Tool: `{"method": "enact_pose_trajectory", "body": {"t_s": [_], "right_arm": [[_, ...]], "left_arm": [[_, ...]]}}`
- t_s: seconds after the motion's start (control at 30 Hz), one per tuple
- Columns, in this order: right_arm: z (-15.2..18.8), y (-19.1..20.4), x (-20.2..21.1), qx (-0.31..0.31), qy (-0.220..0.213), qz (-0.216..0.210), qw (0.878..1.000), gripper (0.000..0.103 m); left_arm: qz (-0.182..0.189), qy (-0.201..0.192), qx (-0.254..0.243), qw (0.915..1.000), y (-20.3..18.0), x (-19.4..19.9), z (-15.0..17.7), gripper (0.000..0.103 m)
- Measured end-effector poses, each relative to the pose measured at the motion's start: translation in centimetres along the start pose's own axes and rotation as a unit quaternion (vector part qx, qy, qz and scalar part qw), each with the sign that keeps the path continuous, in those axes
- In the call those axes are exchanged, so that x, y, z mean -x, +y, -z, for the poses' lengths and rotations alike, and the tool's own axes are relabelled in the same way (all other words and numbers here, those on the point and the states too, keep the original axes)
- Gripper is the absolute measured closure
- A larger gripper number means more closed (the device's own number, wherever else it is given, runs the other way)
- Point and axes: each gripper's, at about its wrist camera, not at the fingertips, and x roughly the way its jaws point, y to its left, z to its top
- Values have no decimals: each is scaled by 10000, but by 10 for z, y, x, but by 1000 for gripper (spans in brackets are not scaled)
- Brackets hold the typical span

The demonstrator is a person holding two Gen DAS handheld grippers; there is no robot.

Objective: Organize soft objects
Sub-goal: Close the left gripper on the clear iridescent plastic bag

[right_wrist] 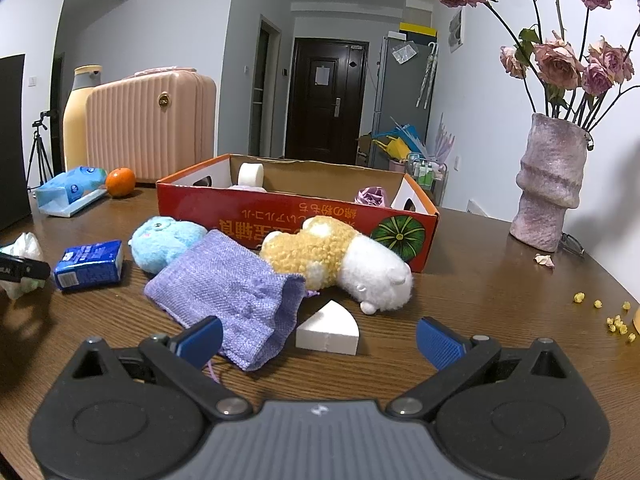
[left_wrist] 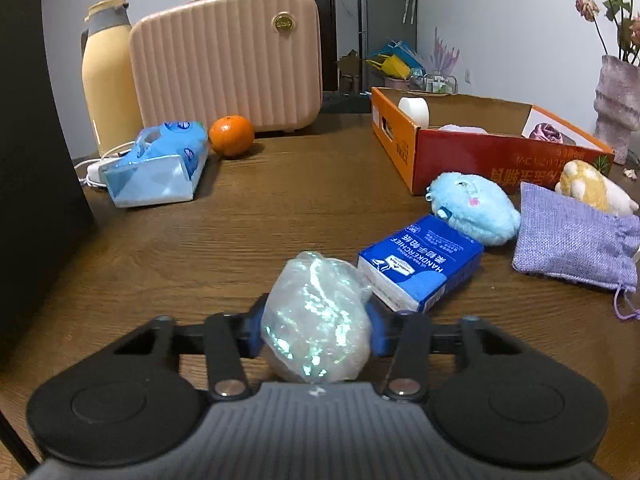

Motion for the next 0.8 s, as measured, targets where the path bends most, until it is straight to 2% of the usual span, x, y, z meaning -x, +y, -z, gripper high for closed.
{"method": "enact_pose_trajectory", "body": {"t_s": [0.17, 0.5, 0.8], "right_arm": [[0, -2, 0, -10, -5, -4, 10000, 0], [-1, 0, 2, 1, -91, -19, 10000, 0], [-6, 17, 0, 123, -274, -266, 9992, 0]], "left_arm": [[34, -71, 49, 10000, 2, 3, 0, 61], [-182, -313, 254, 9990, 8, 12, -3, 61], [-246, -494, 547, 9970, 16, 22, -6, 61]]}}
